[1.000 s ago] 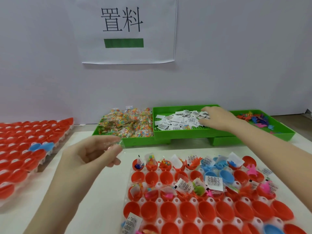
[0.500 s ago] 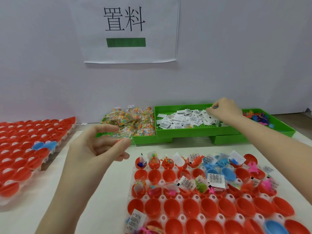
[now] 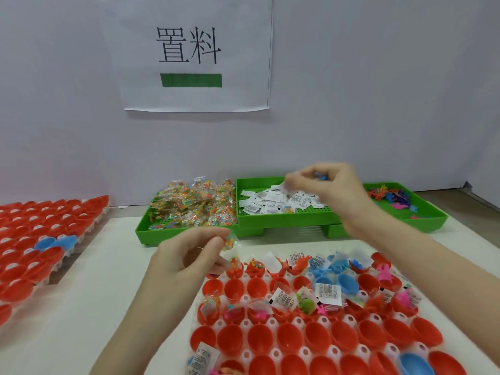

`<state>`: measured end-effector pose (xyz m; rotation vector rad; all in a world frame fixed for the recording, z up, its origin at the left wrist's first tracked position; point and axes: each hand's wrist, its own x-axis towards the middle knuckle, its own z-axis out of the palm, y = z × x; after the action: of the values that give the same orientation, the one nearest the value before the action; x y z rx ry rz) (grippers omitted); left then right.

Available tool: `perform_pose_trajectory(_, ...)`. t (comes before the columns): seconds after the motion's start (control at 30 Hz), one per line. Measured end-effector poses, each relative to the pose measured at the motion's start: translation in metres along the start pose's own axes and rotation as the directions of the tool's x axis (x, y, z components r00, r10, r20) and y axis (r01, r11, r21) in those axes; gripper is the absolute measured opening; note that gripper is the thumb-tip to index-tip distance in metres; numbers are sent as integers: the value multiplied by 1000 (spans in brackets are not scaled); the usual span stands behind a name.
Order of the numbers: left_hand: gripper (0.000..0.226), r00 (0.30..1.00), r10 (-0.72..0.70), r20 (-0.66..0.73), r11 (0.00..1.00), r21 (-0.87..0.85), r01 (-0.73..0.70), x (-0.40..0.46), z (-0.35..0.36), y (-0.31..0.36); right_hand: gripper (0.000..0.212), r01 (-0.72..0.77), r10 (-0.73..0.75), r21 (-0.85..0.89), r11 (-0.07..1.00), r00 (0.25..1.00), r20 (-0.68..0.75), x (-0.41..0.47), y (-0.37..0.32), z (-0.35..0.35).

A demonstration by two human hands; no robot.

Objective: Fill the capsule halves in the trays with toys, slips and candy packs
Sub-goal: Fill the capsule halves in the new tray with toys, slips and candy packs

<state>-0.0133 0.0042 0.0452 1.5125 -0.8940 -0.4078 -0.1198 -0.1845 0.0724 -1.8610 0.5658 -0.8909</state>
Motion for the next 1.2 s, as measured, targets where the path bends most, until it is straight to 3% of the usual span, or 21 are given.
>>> perform_pose_trajectory(0.07, 21, 998, -36, 54, 994, -97, 41, -5, 9, 9, 20, -57, 33, 104, 993, 976, 214, -33, -14, 16)
perform_pose_trajectory(0.13, 31, 990, -32, 137, 983, -173, 56, -10, 16, 18, 19, -53, 12, 122, 991, 950, 312, -56, -19, 29)
perform_pose_trajectory(0.27, 19, 989, 53, 139, 985, -171, -28, -18, 23, 25, 15, 29, -60, 145, 989, 975, 213, -73, -20, 35)
perform_pose_trajectory(0.4, 19, 984, 46, 174, 973, -230, -4, -22, 18, 26, 17, 68, -82, 144, 987, 992, 91, -85, -23, 34)
perform_pose_trajectory(0.53, 30, 973, 61, 223, 963, -271, 2, -25, 12, 27, 39, -123, 66, 294, 948, 978, 197, -93, -26, 26)
perform_pose_trajectory(0.63, 27, 978, 58, 200, 961, -275, -1, -25, 14, 27, 42, -184, 104, 289, 939, 957, 270, -97, -30, 23)
perform_pose_trajectory(0.8, 21, 994, 4, 113, 978, -210, 20, -25, 10, 27, 33, -133, 79, 192, 972, 960, 269, -96, -40, 18)
perform_pose_trajectory(0.93, 26, 998, -9, 63, 984, -178, 20, -34, 2, 26, 28, 78, -88, 47, 996, 951, 296, -107, -46, 16)
perform_pose_trajectory(1.07, 9, 997, 6, 82, 991, -133, 5, -48, -4, 24, 37, 165, -191, 126, 978, 954, 232, -118, -52, 24)
perform_pose_trajectory(1.2, 11, 996, -22, 87, 992, -119, 32, -63, -5, 19, 26, 203, -238, 157, 966, 939, 248, -122, -51, 31)
